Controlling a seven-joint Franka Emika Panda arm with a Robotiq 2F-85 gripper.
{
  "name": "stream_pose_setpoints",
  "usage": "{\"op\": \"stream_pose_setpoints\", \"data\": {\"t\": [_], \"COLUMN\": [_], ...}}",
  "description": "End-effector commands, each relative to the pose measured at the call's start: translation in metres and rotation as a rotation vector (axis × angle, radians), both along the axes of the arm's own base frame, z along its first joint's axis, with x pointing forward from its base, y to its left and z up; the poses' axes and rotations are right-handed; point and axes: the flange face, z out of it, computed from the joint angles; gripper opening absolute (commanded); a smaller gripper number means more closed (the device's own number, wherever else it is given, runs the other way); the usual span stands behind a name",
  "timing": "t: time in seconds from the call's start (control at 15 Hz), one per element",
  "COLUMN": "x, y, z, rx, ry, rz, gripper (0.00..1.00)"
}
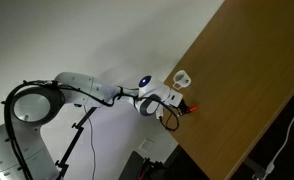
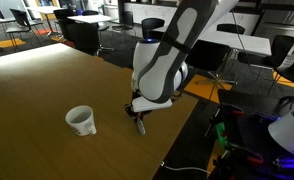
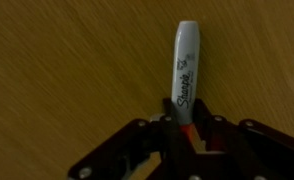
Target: Put the red marker inside the mug
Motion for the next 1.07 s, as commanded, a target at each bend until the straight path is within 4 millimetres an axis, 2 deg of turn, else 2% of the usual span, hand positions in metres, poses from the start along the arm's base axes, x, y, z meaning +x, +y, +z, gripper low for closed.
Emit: {"op": "stream_pose_setpoints", "data": {"t": [0.0, 0.67, 1.0], "x": [-0.005, -0.018, -0.010], "y": [0.007, 0.002, -0.008], "z": [0.020, 0.076, 0.108], "rx": [0.011, -0.016, -0.019], "ry": [-0.010, 0.098, 0.102], "rz": [0.077, 0.371, 0.508], "gripper": [0.06, 0.06, 0.06]}}
